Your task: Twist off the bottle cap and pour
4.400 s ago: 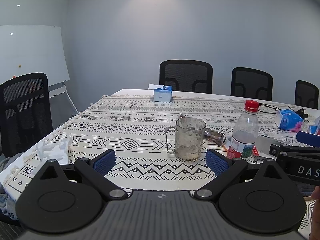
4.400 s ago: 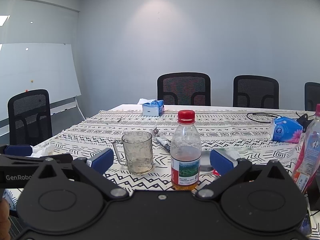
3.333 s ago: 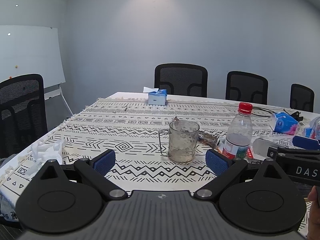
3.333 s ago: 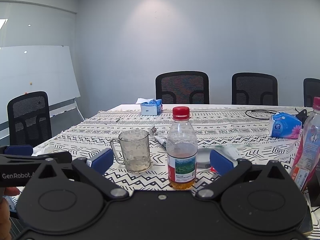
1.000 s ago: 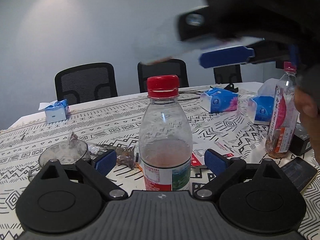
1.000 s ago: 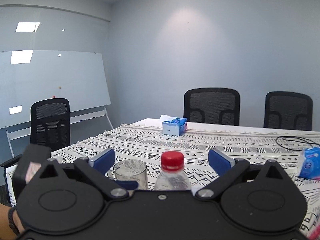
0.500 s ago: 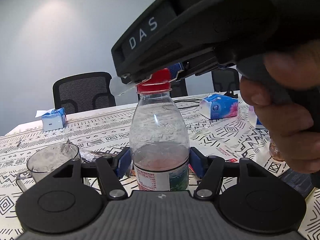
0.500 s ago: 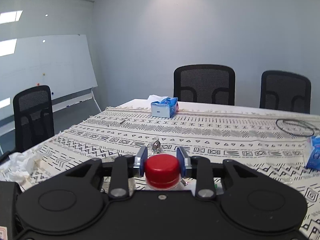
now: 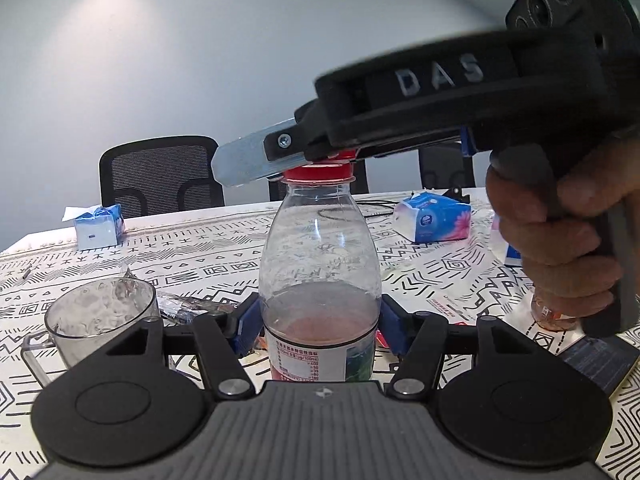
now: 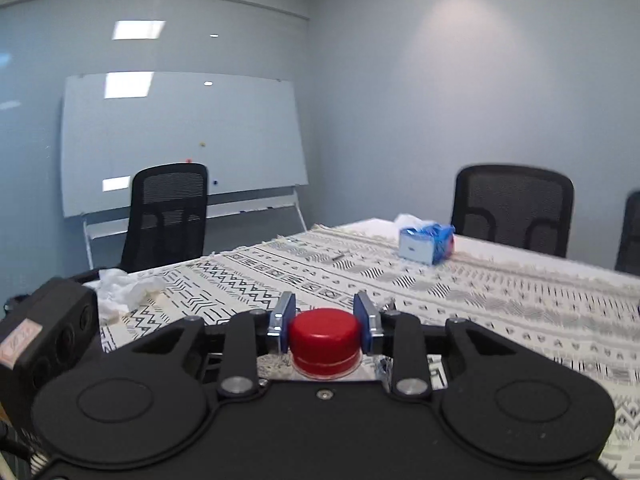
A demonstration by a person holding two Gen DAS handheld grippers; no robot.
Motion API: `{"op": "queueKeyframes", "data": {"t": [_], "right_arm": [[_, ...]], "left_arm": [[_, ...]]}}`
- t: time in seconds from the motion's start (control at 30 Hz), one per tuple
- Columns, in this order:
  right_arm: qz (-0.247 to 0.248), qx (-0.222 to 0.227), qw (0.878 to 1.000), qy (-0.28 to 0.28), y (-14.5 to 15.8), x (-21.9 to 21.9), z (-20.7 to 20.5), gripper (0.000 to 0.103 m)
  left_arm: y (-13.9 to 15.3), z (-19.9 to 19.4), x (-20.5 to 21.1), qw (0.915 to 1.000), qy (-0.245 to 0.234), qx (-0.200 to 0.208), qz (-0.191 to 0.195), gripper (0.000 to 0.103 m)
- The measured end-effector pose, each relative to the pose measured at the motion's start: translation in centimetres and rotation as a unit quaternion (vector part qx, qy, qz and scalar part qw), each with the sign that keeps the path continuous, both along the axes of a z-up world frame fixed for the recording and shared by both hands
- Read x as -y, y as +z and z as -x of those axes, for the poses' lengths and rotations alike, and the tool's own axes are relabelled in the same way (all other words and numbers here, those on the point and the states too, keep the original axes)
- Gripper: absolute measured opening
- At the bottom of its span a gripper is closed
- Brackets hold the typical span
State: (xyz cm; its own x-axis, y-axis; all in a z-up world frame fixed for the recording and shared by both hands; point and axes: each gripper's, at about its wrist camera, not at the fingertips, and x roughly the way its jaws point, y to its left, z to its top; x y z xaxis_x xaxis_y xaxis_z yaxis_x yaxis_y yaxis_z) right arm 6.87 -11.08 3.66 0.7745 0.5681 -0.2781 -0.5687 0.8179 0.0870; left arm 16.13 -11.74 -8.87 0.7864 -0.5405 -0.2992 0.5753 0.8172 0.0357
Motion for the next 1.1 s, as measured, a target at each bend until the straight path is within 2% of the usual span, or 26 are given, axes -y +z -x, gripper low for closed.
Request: {"op": "queueKeyframes", "data": {"t": [0.07,0.1,0.13,0.27,0.3,0.33,0.47,0.57,0.67,0.8,0.9,0.93,1.0,1.1], "right_arm": [[-0.004,-0.010,0.999,-0.044,0.3,-0.4,0.3,0.042],[-0.005,-0.015,0.997,-0.069,0.4,-0.7,0.5,0.049],[-0.005,-0.018,0.996,-0.090,0.5,-0.9,0.7,0.049],[0.003,-0.007,0.988,-0.152,0.3,-2.0,1.5,0.048],[0.007,-0.001,0.987,-0.161,0.2,-2.3,1.8,0.041],[0.009,0.004,0.987,-0.162,0.2,-2.6,1.9,0.033],[0.015,0.015,0.990,-0.143,-0.2,-2.5,1.8,0.033],[0.021,0.028,0.995,-0.095,-0.4,-1.5,1.4,0.033],[0.010,0.033,0.999,-0.024,-0.5,0.2,0.4,0.034],[-0.029,0.021,0.999,0.040,-0.8,2.5,-1.1,0.034],[-0.041,0.006,0.999,0.027,-0.7,2.6,-1.2,0.040],[-0.039,0.002,0.999,0.011,-0.6,2.3,-1.0,0.050],[-0.027,0.012,0.999,-0.025,-0.5,1.7,-0.2,0.057],[-0.026,0.020,0.998,-0.054,-0.3,1.3,0.8,0.058]], "left_arm": [[0.0,0.1,0.2,1.0000,0.005,0.002,-0.002,0.058],[0.0,0.2,0.3,1.0000,0.007,0.003,-0.003,0.058],[0.0,0.3,0.5,0.9999,0.010,0.005,-0.003,0.058],[-0.1,0.6,0.9,0.9997,0.022,0.010,-0.005,0.059],[-0.1,0.6,1.0,0.9996,0.024,0.011,-0.006,0.059],[-0.1,0.7,1.0,0.9996,0.026,0.013,-0.006,0.059],[0.0,0.8,0.8,0.9998,0.017,0.011,-0.002,0.059],[0.0,0.4,0.4,1.0000,0.007,0.005,0.003,0.058],[0.1,0.3,0.2,1.0000,0.000,0.002,0.005,0.058],[-0.1,0.4,0.4,1.0000,-0.002,0.007,0.002,0.059],[-0.2,0.3,0.5,1.0000,0.002,0.008,0.002,0.059],[-0.2,0.2,0.6,1.0000,0.002,0.008,0.003,0.059],[-0.3,0.2,0.6,0.9999,0.003,0.009,0.003,0.059],[-0.3,0.3,0.8,0.9999,0.004,0.012,0.003,0.059]]}}
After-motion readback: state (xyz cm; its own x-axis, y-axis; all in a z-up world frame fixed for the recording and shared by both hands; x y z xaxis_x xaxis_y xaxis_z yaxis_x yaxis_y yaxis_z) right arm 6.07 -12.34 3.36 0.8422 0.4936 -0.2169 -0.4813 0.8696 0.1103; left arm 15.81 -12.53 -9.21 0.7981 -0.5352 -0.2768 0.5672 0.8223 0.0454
